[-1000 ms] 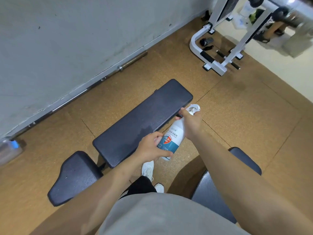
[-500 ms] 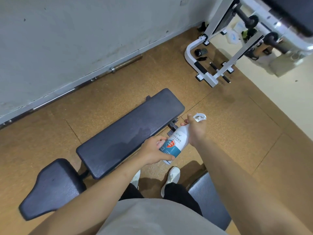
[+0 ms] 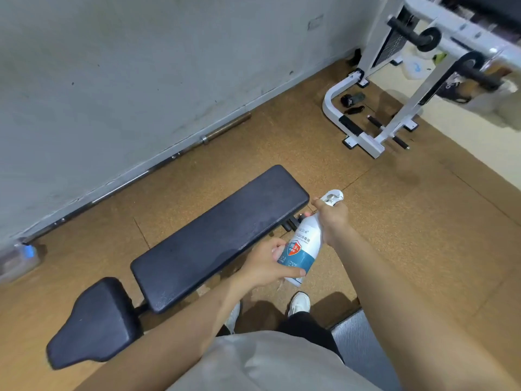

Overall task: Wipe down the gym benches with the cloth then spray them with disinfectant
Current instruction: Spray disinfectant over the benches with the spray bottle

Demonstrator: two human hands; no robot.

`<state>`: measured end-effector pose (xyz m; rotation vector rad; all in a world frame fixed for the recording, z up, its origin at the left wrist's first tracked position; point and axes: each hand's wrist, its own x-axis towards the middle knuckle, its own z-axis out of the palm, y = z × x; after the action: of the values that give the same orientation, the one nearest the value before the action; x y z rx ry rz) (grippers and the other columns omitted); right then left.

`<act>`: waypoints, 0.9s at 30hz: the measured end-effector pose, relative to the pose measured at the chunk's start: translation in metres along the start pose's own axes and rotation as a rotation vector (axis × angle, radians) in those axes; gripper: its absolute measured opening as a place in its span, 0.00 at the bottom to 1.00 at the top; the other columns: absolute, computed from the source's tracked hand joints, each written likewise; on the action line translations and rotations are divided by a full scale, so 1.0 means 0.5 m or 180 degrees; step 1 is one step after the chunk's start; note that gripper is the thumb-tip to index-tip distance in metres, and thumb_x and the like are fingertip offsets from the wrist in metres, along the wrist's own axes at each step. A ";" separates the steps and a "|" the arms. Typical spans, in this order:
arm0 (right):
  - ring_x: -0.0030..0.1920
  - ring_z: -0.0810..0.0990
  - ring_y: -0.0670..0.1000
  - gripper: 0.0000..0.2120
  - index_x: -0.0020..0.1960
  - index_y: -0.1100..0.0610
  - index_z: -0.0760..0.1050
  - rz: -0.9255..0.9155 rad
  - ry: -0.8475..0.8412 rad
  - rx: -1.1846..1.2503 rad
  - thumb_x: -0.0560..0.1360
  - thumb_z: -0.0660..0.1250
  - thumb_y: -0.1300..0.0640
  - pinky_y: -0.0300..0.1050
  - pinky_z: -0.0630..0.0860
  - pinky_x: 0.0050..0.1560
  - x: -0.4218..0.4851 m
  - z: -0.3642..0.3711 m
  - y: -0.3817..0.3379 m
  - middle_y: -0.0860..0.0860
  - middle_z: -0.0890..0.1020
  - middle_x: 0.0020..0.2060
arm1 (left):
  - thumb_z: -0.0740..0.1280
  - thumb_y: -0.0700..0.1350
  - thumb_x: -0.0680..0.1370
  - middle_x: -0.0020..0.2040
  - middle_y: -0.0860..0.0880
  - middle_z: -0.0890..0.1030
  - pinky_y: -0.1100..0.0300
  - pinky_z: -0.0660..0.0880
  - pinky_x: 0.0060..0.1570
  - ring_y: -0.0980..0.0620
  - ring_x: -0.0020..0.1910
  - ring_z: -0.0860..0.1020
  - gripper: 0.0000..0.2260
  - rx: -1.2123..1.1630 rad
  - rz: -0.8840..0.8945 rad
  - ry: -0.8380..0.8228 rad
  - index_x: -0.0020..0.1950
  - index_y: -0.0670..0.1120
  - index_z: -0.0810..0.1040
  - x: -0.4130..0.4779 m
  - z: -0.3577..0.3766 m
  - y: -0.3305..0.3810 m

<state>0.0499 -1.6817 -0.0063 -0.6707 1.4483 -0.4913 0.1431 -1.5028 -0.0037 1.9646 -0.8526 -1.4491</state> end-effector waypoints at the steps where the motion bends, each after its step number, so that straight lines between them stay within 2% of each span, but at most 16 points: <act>1: 0.35 0.84 0.57 0.09 0.47 0.55 0.71 0.0004 -0.0040 -0.0006 0.78 0.72 0.60 0.66 0.82 0.49 0.013 -0.009 -0.010 0.58 0.82 0.41 | 0.83 0.58 0.63 0.61 0.59 0.80 0.57 0.83 0.56 0.60 0.57 0.81 0.34 0.0013 -0.0019 0.0044 0.66 0.56 0.75 0.006 0.009 0.015; 5: 0.31 0.81 0.55 0.10 0.43 0.58 0.71 -0.0054 -0.0237 0.0016 0.80 0.69 0.59 0.56 0.80 0.42 0.057 -0.005 -0.051 0.57 0.80 0.37 | 0.83 0.53 0.66 0.59 0.60 0.81 0.68 0.80 0.49 0.62 0.55 0.81 0.29 -0.0020 0.0003 0.0258 0.65 0.55 0.76 0.032 0.017 0.062; 8: 0.31 0.83 0.54 0.06 0.47 0.59 0.72 -0.0139 -0.0502 -0.0092 0.80 0.69 0.60 0.48 0.79 0.33 0.078 0.033 -0.081 0.54 0.80 0.39 | 0.84 0.54 0.64 0.58 0.58 0.82 0.65 0.81 0.52 0.60 0.56 0.81 0.30 -0.0135 -0.0009 0.0569 0.63 0.53 0.78 0.048 0.003 0.070; 11: 0.33 0.85 0.55 0.08 0.52 0.58 0.72 -0.0102 -0.0762 -0.0354 0.79 0.71 0.61 0.49 0.80 0.32 0.092 0.085 -0.112 0.56 0.81 0.42 | 0.83 0.58 0.62 0.56 0.58 0.82 0.57 0.83 0.55 0.59 0.56 0.81 0.31 -0.0354 -0.0106 0.0771 0.61 0.55 0.78 0.065 -0.015 0.068; 15: 0.32 0.84 0.54 0.09 0.54 0.59 0.72 -0.0026 -0.0956 -0.0926 0.79 0.71 0.59 0.49 0.80 0.31 0.119 0.172 -0.141 0.57 0.81 0.43 | 0.84 0.59 0.58 0.55 0.59 0.82 0.49 0.85 0.51 0.59 0.54 0.82 0.31 -0.0662 -0.0263 0.0877 0.57 0.57 0.78 0.103 -0.044 0.063; 18: 0.28 0.82 0.52 0.08 0.48 0.59 0.72 -0.0074 -0.1004 -0.1340 0.80 0.70 0.58 0.49 0.80 0.33 0.137 0.246 -0.155 0.56 0.81 0.38 | 0.84 0.58 0.59 0.56 0.59 0.80 0.52 0.85 0.47 0.58 0.55 0.82 0.32 -0.0829 -0.0324 0.0922 0.58 0.57 0.76 0.130 -0.081 0.059; 20: 0.29 0.82 0.53 0.08 0.48 0.60 0.72 -0.0091 -0.1142 -0.1563 0.80 0.70 0.58 0.50 0.81 0.34 0.142 0.294 -0.162 0.57 0.81 0.38 | 0.84 0.58 0.59 0.57 0.58 0.80 0.53 0.86 0.45 0.58 0.55 0.82 0.33 -0.1008 -0.0353 0.1038 0.59 0.55 0.76 0.142 -0.101 0.052; 24: 0.32 0.85 0.54 0.14 0.59 0.61 0.74 -0.0125 -0.1600 -0.1806 0.77 0.73 0.58 0.51 0.82 0.33 0.145 0.375 -0.167 0.59 0.84 0.47 | 0.84 0.57 0.60 0.56 0.59 0.82 0.55 0.83 0.54 0.61 0.54 0.82 0.30 -0.1328 -0.0441 0.1441 0.58 0.56 0.76 0.151 -0.126 0.043; 27: 0.33 0.84 0.53 0.10 0.54 0.59 0.76 -0.0125 -0.1924 -0.1829 0.76 0.75 0.59 0.53 0.83 0.40 0.141 0.429 -0.160 0.57 0.85 0.46 | 0.84 0.55 0.61 0.55 0.59 0.82 0.56 0.82 0.56 0.61 0.55 0.82 0.30 -0.1568 -0.0567 0.1862 0.57 0.55 0.76 0.150 -0.134 0.040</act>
<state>0.2755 -1.7620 -0.0045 -1.1865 0.9875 0.1208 0.2206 -1.5687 -0.0169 1.9347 -0.0537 -0.9537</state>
